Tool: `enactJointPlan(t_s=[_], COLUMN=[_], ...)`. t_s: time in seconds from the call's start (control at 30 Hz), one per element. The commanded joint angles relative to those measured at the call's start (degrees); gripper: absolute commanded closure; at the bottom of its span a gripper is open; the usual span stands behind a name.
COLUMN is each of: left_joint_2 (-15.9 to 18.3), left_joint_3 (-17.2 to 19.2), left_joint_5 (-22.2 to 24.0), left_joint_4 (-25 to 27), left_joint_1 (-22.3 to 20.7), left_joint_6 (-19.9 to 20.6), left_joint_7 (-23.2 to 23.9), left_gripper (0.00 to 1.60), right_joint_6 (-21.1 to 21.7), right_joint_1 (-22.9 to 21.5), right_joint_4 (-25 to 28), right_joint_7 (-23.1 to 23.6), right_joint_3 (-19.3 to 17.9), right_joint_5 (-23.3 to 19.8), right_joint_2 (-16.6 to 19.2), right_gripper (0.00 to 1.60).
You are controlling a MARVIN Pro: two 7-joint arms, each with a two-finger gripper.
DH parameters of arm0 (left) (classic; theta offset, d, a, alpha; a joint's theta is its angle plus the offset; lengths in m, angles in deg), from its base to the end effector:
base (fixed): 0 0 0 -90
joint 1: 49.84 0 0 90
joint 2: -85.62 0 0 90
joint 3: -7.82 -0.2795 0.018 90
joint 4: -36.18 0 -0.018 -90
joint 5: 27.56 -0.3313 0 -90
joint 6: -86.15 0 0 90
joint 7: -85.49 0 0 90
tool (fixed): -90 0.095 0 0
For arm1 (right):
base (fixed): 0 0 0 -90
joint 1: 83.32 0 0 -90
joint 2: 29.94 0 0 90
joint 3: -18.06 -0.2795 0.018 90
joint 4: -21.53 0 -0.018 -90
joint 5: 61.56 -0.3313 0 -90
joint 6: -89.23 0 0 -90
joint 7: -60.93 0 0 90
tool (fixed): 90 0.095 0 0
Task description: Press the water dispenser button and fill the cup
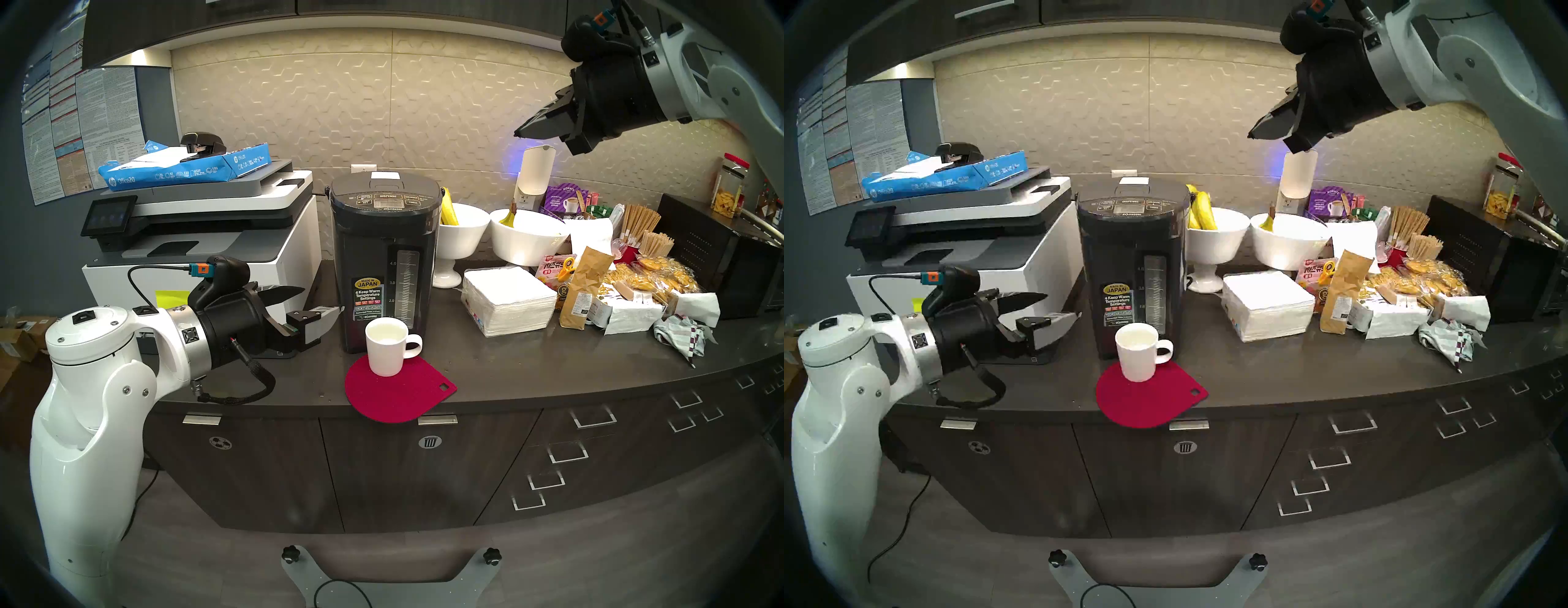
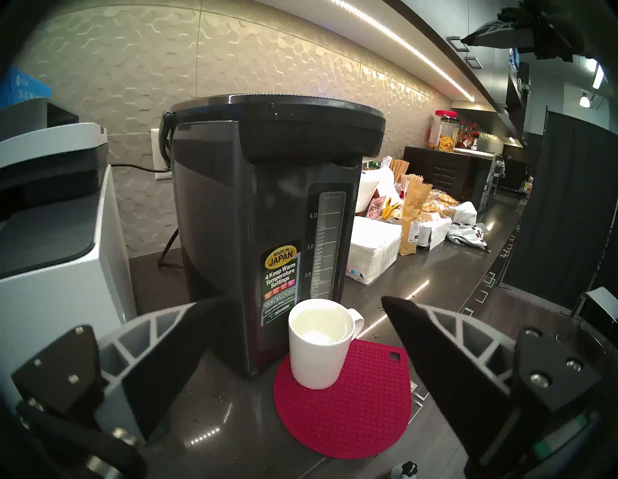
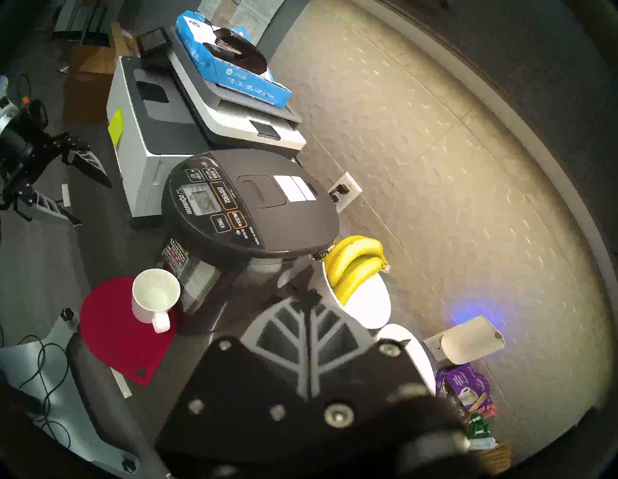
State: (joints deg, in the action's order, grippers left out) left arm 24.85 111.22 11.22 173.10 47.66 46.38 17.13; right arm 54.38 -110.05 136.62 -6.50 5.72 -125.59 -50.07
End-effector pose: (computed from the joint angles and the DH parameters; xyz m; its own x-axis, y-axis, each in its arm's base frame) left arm 0.3203 0.0197 -0.0654 0.1929 -0.0678 0.9789 -0.5976 -0.7994 0.0624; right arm 0.3587 0.0057 0.1811 -0.0337 0.7159 0.6974 0.6064 -0.5400 0.5837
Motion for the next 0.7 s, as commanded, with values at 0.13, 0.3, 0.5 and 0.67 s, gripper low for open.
enactJointPlan(t_s=[0.13, 0.3, 0.5, 0.67], left_joint_2=[-0.01, -0.02, -0.02, -0.02], left_joint_3=[0.03, 0.03, 0.03, 0.03], left_joint_5=[0.01, 0.01, 0.01, 0.01], left_joint_4=[0.72, 0.72, 0.73, 0.73], left_joint_1=[-0.03, -0.03, -0.02, -0.02], left_joint_6=[-0.02, -0.02, -0.02, -0.02], left_joint_7=[0.00, -0.01, -0.01, -0.01], left_gripper=[0.00, 0.00, 0.00, 0.00], right_joint_6=[-0.15, -0.15, -0.15, -0.15], right_joint_1=[2.14, 2.48, 2.22, 1.82], right_joint_4=[0.36, -0.60, -0.72, -0.81], right_joint_7=[-8.67, -10.86, -12.08, -11.43], right_joint_3=[-1.26, -1.13, -1.37, -0.95], right_joint_5=[-7.33, -8.88, -10.21, -8.95], right_joint_2=[2.63, 1.57, 1.15, 0.96], right_gripper=[1.60, 1.60, 1.60, 1.60])
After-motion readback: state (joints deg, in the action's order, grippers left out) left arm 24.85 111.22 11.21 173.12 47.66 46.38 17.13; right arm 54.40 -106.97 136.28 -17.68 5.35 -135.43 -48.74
